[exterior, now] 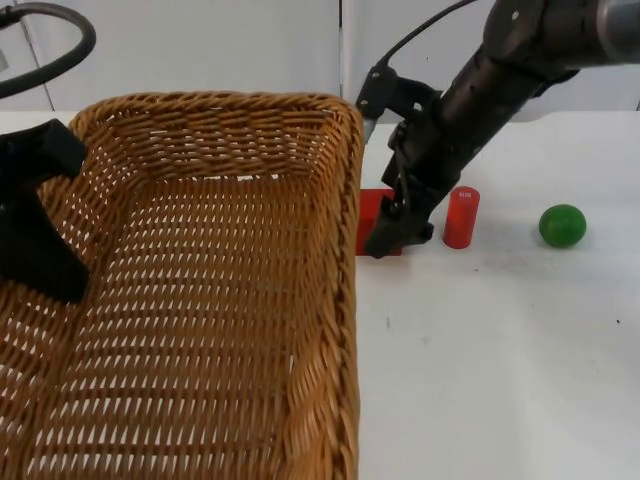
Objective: Pick up the basket with the left hand and place the object to the left of the red cylinder into the basket with the right hand.
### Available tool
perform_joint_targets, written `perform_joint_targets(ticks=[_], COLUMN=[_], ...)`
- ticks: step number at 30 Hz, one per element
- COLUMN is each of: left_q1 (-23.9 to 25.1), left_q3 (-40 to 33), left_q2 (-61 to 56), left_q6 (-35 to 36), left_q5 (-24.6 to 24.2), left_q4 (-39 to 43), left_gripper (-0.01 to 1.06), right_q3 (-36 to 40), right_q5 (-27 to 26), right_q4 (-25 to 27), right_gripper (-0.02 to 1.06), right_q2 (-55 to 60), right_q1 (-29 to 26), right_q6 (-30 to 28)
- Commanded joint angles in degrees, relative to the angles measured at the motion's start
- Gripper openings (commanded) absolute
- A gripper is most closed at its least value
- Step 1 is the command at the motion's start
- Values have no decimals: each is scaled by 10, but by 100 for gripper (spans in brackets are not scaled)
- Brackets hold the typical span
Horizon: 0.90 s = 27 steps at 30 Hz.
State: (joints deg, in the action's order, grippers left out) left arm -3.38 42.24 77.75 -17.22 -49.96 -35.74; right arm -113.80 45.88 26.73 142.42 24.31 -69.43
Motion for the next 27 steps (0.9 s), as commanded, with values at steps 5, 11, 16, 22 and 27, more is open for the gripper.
perform_joint_targets(ticks=[5, 11, 16, 22, 27], left_q1=[1, 1, 1, 1, 1], left_q3=[4, 4, 4, 4, 4], left_q2=[-6, -6, -6, -6, -6], left_q6=[11, 12, 12, 15, 26], left_q5=[-7, -7, -5, 3, 14], left_q4=[-19, -19, -19, -19, -19], left_gripper=[0, 0, 0, 0, 0], right_q3=[-30, -31, -31, -31, -31], right_q5=[18, 18, 18, 8, 17], right_q4=[31, 31, 29, 20, 20], right_gripper=[105, 100, 87, 55, 17], right_q2=[25, 33, 33, 33, 14], right_q1=[4, 4, 4, 4, 4], right_q6=[-13, -19, -19, -19, -19])
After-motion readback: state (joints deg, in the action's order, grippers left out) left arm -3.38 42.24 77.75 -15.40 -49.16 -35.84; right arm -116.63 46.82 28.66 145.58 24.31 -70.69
